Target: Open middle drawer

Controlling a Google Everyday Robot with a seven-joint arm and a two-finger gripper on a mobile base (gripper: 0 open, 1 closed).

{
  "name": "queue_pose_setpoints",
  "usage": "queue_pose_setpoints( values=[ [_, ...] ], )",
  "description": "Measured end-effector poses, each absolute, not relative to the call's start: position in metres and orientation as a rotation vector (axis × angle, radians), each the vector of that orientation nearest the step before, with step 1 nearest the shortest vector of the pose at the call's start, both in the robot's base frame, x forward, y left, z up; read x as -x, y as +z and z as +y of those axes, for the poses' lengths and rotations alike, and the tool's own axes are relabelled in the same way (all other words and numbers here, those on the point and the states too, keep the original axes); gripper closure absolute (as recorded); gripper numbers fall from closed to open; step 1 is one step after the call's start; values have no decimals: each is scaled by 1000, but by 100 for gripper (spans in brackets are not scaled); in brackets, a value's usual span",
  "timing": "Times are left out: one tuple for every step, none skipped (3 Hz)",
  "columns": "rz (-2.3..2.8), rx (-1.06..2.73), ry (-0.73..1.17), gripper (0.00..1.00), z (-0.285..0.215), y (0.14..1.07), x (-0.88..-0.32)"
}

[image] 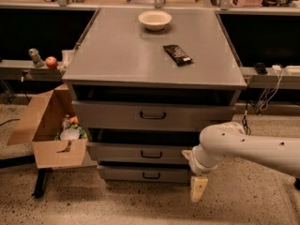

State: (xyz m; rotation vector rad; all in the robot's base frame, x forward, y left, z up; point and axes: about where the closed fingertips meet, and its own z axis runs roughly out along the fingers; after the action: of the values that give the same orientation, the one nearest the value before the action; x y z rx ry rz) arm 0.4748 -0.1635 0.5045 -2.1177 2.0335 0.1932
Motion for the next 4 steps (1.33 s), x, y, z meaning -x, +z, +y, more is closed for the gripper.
queue_pose_setpoints(
  values=[
    [2043,2041,167,0,-172,477,-496],
    [2071,1956,116,0,-184,457,-517],
    [2083,1926,69,0,-191,441,-540],
    [2081,1910,45,0,-191,430,-563]
  ],
)
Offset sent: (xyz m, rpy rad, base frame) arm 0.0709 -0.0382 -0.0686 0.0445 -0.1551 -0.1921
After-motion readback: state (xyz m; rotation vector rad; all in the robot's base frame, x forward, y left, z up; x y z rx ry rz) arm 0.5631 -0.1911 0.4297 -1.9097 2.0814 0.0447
